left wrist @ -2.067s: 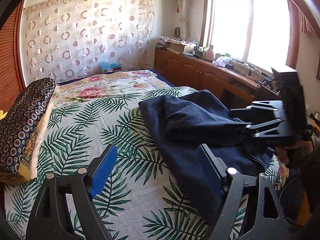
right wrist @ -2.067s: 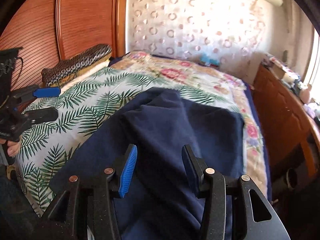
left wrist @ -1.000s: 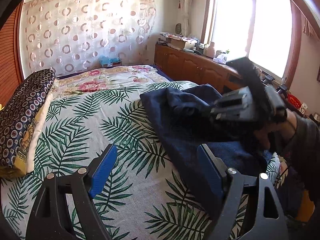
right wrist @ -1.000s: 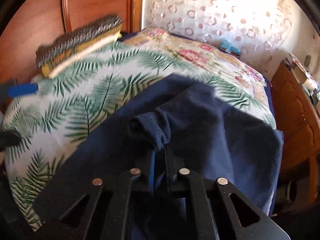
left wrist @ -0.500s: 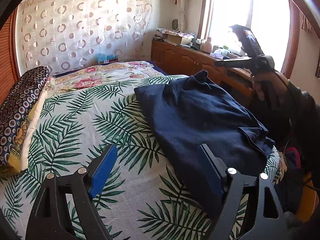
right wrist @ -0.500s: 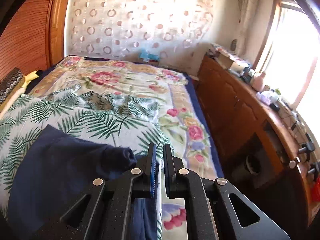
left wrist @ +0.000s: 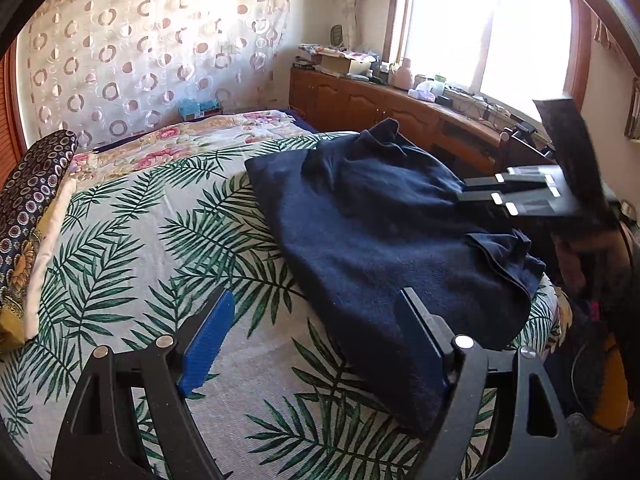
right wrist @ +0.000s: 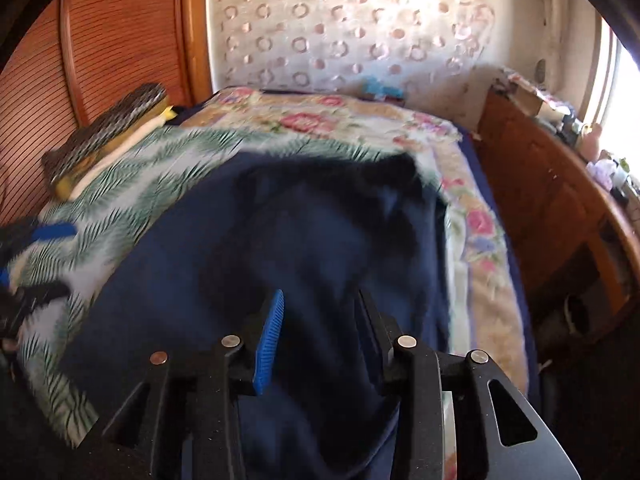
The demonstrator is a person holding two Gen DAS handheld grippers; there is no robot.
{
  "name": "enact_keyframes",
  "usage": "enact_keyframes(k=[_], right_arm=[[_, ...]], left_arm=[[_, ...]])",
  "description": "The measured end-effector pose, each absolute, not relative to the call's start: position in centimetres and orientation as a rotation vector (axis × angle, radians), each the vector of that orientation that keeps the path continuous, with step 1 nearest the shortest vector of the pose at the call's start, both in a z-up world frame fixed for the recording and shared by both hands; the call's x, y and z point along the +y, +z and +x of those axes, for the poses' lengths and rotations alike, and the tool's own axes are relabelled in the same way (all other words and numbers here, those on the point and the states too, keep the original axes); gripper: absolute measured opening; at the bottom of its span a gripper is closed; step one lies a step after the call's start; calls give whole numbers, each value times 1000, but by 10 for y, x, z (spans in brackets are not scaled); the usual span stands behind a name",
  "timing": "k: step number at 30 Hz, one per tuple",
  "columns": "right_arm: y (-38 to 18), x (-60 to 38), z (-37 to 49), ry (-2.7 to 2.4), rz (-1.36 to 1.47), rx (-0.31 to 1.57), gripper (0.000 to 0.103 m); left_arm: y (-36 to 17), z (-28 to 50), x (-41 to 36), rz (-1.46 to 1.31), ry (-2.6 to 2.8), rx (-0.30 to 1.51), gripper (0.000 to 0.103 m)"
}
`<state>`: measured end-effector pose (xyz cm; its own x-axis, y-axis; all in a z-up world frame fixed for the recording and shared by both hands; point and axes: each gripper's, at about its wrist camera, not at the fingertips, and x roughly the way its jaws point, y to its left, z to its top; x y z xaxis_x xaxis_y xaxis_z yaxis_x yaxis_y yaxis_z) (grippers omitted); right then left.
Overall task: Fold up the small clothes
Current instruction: 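Grasp the shirt edge with the right gripper, fold it over, open, then close both grippers on opposite edges of the folded navy shirt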
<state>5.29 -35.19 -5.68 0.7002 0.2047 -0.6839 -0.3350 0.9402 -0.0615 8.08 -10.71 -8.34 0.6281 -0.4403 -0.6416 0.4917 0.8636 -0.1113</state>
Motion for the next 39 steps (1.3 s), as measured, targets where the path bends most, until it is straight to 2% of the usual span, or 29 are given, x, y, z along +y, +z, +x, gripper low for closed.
enact_keyframes(k=[10, 11, 12, 13, 26, 27, 30, 32, 34, 39], right_arm=[[-74, -357, 37, 353, -171, 806, 37], [-74, -359, 34, 356, -172, 804, 22], [-71, -359, 31, 365, -174, 807, 12], [-70, -358, 29, 368, -178, 805, 8], [-49, -408, -29, 261, -115, 772, 7], [-47, -408, -30, 251, -117, 766, 7], [-42, -404, -39, 232, -121, 728, 20], [-39, -398, -38, 219, -134, 715, 34], [-37, -393, -42, 219, -139, 695, 40], [-57, -389, -37, 192, -150, 722, 41]], left_arm=[[-98, 80, -122, 86, -575, 777, 83], [-102, 79, -124, 91, -577, 789, 83], [-104, 79, -125, 95, -580, 796, 83], [-106, 79, -126, 98, -584, 804, 83], [-110, 71, -140, 144, -616, 827, 83], [-109, 70, -139, 143, -615, 827, 83], [-109, 71, -140, 146, -607, 825, 83], [-108, 70, -140, 146, -604, 825, 83], [-108, 71, -139, 145, -603, 826, 83], [-108, 70, -139, 148, -603, 827, 83]])
